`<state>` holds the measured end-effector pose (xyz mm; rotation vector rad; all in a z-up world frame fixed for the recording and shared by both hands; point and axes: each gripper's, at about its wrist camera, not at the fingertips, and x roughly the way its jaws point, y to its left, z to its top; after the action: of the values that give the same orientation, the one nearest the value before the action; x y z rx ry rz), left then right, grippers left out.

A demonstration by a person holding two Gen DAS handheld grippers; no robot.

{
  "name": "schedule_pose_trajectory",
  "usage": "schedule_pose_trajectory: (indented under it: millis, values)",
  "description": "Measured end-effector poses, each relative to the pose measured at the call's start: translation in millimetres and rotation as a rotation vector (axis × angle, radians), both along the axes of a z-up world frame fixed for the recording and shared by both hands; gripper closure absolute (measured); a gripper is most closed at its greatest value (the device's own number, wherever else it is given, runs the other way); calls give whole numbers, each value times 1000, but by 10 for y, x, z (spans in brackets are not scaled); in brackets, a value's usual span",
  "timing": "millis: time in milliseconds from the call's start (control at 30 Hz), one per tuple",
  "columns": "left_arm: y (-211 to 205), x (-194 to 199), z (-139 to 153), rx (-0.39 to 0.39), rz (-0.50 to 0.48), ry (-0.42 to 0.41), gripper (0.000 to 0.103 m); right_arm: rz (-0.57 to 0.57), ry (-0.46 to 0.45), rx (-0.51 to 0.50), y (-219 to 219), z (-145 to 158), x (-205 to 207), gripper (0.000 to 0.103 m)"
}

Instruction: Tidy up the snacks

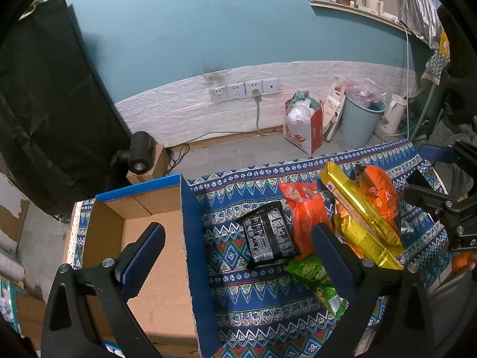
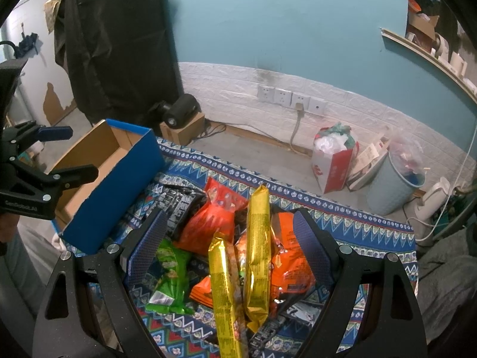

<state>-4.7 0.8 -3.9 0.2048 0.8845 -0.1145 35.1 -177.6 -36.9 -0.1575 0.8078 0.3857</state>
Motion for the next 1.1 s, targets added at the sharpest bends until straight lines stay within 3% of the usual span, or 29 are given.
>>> schedule_pose_trajectory:
  millis: [1100]
  values:
    - [2, 6, -16, 1, -5, 10, 3, 2, 6, 8, -2, 5, -6, 18]
